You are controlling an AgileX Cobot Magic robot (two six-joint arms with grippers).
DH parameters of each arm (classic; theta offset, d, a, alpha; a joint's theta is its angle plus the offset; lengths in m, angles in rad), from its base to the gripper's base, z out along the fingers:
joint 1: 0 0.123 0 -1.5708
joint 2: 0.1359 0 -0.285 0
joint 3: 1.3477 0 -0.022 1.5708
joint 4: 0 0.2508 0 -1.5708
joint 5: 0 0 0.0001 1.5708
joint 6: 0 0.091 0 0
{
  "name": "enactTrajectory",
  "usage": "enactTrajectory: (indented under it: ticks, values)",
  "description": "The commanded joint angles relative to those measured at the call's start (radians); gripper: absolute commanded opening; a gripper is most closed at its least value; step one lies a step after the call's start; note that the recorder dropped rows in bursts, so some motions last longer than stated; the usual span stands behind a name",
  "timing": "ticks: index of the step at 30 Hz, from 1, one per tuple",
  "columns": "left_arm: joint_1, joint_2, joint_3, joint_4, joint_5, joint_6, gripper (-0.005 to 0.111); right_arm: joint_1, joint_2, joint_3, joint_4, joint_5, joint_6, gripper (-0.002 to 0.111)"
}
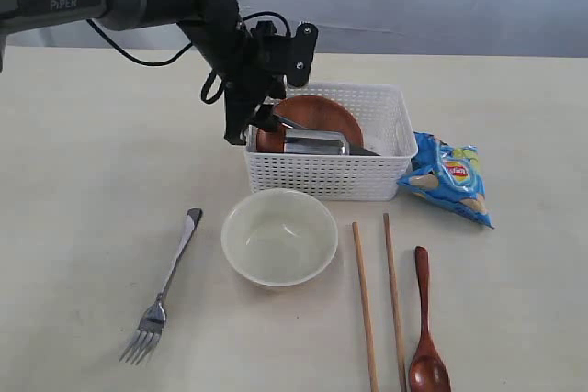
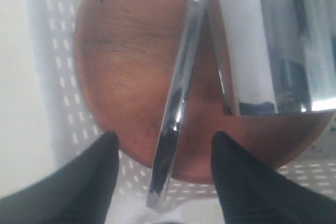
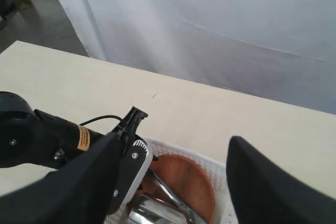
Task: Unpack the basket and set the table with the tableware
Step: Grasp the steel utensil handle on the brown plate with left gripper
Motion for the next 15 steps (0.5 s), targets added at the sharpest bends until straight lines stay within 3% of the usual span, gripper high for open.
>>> enactTrajectory:
  ticks: [1, 6, 15]
  values:
    - [-0.001, 0.021, -0.006, -0.001, 0.004, 0.024, 0.051, -0.004, 0.003, 0.002, -0.004, -0.005, 0.002, 0.057]
    - [-0.001, 0.023, -0.006, -0.001, 0.004, 0.027, 0.049, -0.004, 0.003, 0.002, -0.004, -0.005, 0.002, 0.057]
    - [-0.001, 0.023, -0.006, 0.003, 0.000, 0.029, 0.017, -0.004, 0.003, 0.002, -0.004, -0.005, 0.002, 0.057]
